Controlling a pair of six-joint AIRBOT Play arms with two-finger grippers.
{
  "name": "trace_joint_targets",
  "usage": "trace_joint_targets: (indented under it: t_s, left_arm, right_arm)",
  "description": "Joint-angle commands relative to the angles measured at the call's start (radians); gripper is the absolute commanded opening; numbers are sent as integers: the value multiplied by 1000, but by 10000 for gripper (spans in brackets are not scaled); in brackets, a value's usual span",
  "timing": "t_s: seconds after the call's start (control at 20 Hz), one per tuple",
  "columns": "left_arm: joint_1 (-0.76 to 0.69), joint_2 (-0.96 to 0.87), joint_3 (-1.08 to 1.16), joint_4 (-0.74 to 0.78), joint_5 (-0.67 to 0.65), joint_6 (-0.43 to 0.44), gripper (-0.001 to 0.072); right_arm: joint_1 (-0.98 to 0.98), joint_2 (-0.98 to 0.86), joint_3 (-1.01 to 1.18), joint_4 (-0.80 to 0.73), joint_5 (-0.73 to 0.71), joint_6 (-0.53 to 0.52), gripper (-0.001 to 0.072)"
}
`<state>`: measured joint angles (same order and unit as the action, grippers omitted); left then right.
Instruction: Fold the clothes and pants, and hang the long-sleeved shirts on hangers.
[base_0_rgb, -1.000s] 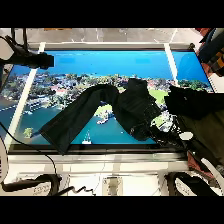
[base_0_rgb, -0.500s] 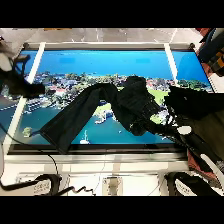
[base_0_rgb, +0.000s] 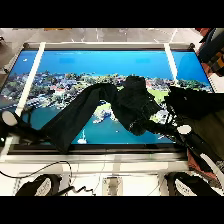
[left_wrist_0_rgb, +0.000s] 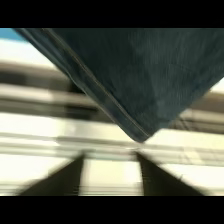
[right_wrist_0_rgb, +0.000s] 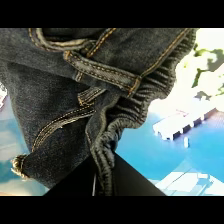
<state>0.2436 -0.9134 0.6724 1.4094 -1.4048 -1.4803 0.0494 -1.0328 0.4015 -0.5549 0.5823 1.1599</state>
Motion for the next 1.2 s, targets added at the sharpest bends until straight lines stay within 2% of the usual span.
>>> trace_joint_targets:
  t_s: [0.0,0.1,0.15,0.2,0.3,0.4,0.45,0.5,0.6,0.7,0.75,0.95,1.15]
  left_arm:
    - [8,-9,-149,-138,80,-1,438]
    - [8,-79,-152,-187,100,3,443]
    - [8,-117,-152,-187,100,3,522]
    - [8,-160,-152,-188,99,2,642]
    - [8,-235,-152,-205,100,19,638]
    - [7,-295,-152,-235,122,75,634]
    - [7,-315,-152,-250,153,83,579]
    - [7,-324,-151,-260,194,83,452]
    - [8,-323,-139,-270,269,82,314]
    - [8,-323,-70,-270,302,83,87]
    - [8,-323,-16,-270,317,82,19]
    - [8,-324,314,-274,441,54,16]
    - [23,-324,668,-273,688,-52,13]
  right_arm:
    - [1,0,1,1,4,-1,33]
    - [1,0,1,1,8,0,33]
    - [1,0,1,1,10,0,33]
    - [1,0,1,1,13,0,33]
    - [1,0,1,1,15,0,33]
    - [1,0,3,1,22,0,33]
    - [1,0,4,5,24,0,33]
    - [1,0,4,6,27,0,33]
    - [1,7,4,5,31,0,33]
    - [1,25,25,-15,32,-3,32]
    - [1,30,58,-47,32,-3,32]
    - [1,28,279,-235,11,13,31]
    - [-2,20,558,-538,-75,208,30]
